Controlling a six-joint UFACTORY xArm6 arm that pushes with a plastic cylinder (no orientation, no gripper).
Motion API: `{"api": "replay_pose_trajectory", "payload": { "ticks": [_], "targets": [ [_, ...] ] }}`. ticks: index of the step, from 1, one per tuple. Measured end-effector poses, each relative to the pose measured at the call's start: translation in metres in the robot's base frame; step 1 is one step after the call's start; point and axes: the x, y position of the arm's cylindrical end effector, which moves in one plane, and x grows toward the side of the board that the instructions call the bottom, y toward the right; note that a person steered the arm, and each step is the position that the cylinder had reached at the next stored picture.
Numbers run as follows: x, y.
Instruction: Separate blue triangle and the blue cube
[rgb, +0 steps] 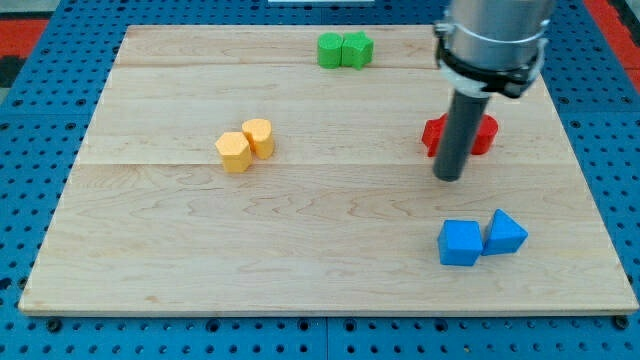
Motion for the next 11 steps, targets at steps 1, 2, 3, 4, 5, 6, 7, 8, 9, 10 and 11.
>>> {"api": "replay_pose_trajectory", "payload": {
  "ticks": [1,2,3,4,5,6,7,8,9,10,11],
  "targets": [
    [0.000,0.020],
    [0.036,0.077],
    [0.079,0.064],
    [0.110,0.059],
    [0.110,-0.001],
    [0.104,-0.027],
    [0.102,0.032],
    [0.076,0.054],
    [0.084,-0.008],
    [0.101,-0.121],
    [0.101,-0.202]
  ]
}}
